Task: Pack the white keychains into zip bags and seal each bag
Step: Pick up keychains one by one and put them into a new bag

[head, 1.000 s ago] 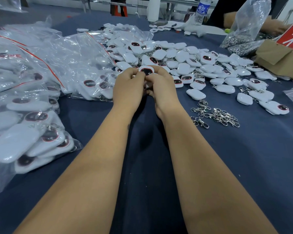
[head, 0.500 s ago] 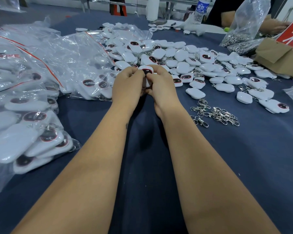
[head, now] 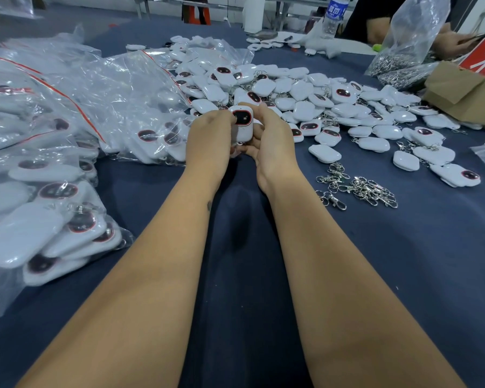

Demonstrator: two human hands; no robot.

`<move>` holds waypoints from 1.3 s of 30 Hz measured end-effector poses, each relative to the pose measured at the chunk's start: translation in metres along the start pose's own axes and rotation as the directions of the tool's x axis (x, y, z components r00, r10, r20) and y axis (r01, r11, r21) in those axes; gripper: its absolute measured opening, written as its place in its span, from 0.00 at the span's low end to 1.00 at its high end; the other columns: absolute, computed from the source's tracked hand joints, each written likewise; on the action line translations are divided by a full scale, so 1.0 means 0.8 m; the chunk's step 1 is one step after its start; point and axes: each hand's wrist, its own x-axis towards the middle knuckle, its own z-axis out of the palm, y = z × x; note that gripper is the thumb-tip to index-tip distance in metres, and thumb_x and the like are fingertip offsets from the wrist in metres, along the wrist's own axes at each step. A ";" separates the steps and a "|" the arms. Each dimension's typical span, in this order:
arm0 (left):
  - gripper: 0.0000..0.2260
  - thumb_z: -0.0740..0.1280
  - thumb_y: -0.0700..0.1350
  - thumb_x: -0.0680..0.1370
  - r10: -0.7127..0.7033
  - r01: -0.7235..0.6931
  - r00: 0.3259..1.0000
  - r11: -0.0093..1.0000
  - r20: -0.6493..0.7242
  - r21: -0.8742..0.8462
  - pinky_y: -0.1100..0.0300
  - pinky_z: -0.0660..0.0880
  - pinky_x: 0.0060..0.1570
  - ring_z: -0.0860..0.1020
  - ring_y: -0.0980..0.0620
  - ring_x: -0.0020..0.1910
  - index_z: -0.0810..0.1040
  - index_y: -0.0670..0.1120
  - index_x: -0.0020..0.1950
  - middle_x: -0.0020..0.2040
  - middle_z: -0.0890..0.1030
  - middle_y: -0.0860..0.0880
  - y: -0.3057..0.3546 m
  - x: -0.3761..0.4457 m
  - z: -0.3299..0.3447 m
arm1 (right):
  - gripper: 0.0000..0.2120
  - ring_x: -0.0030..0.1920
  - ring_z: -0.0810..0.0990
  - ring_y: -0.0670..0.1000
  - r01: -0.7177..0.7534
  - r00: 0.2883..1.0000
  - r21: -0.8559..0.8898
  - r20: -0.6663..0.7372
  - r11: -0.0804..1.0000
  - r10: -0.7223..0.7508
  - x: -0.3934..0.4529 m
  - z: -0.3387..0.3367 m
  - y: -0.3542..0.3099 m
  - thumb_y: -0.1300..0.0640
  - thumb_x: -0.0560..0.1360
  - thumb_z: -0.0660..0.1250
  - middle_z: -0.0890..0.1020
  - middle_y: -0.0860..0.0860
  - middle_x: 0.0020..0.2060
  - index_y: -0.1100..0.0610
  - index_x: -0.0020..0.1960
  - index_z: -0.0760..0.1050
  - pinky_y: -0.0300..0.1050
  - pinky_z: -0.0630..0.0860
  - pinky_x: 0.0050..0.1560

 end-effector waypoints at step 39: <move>0.08 0.63 0.41 0.74 0.399 -0.349 0.892 0.907 -0.214 0.238 0.66 0.72 0.41 0.72 0.62 0.35 0.79 0.52 0.46 0.38 0.76 0.56 0.012 -0.008 -0.010 | 0.07 0.52 0.75 0.47 0.376 0.906 -0.682 0.130 0.627 -0.402 -0.006 0.008 0.011 0.57 0.73 0.70 0.82 0.53 0.51 0.54 0.51 0.84 0.40 0.73 0.53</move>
